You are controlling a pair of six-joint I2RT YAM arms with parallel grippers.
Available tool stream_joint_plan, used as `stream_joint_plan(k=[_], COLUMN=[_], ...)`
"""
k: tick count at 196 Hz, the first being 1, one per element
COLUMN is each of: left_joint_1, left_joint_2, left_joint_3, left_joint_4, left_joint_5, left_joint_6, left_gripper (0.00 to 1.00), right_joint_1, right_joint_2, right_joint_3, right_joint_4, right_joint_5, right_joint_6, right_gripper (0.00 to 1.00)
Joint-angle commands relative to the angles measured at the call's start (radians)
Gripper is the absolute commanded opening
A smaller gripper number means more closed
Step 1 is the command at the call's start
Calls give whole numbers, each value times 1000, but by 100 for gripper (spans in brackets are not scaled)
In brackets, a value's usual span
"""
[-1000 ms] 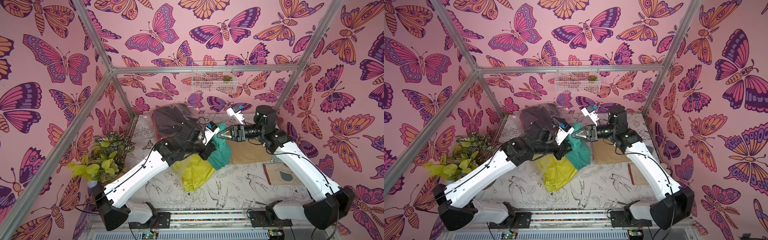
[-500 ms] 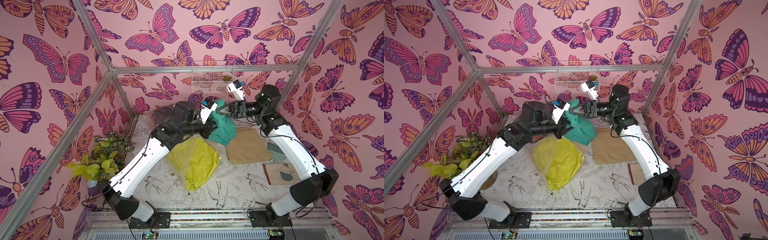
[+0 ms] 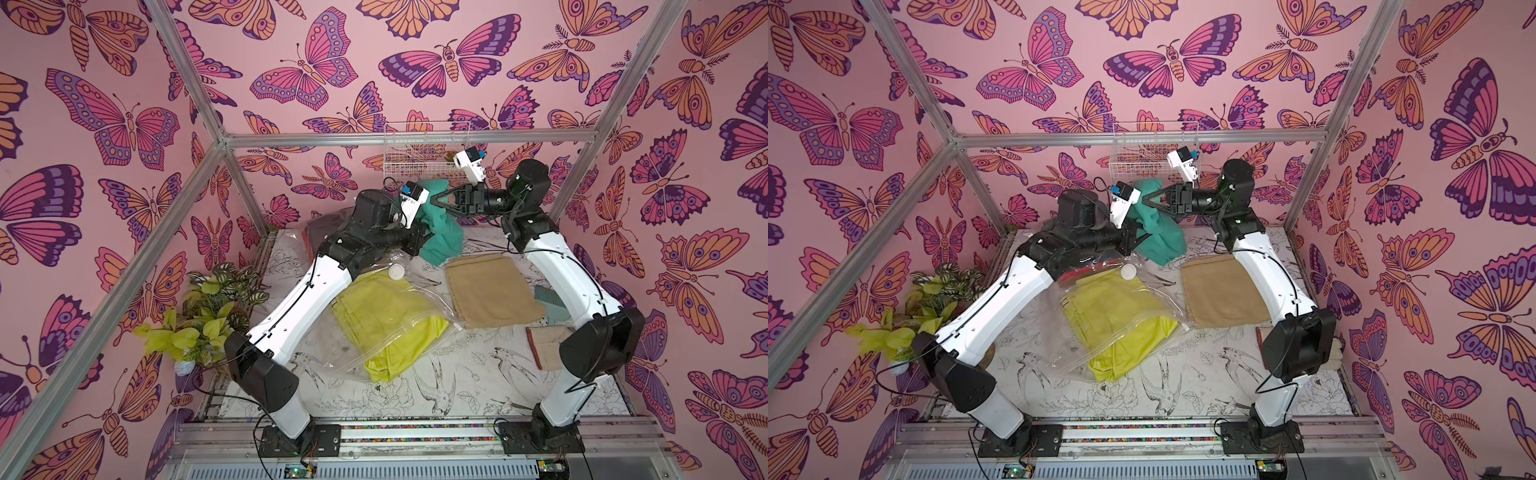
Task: Take the trousers out of the vacuum bag
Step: Place the trousers at the center of the board.
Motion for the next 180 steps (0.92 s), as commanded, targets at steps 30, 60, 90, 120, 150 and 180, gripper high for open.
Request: stream_joint_plan(k=[30, 60, 90, 120, 150, 180], left_joint_1=[11, 11, 11, 11, 11, 4], left_joint_2=[58, 80, 122, 155, 198, 263], left_joint_3=[14, 11, 55, 94, 146, 230], left_joint_4=[-29, -66, -107, -117, -122, -121], left_joint_5=[43, -12, -54, -121, -182, -227], left_joint_6=[25, 62, 93, 117, 123, 112], left_gripper=[0, 0, 0, 0, 0, 0], right_joint_1=[-108, -152, -182, -217, -250, -280], right_joint_2=[-32, -69, -103, -140, -158, -160], right_joint_3=[-70, -148, -172, -233, -266, -259], right_joint_4=[-37, -164, -416, -464, -456, -453], right_joint_5=[195, 258, 344, 397, 406, 433], right_joint_6=[41, -18, -139, -164, -182, -205], right_gripper=[0, 0, 0, 0, 0, 0])
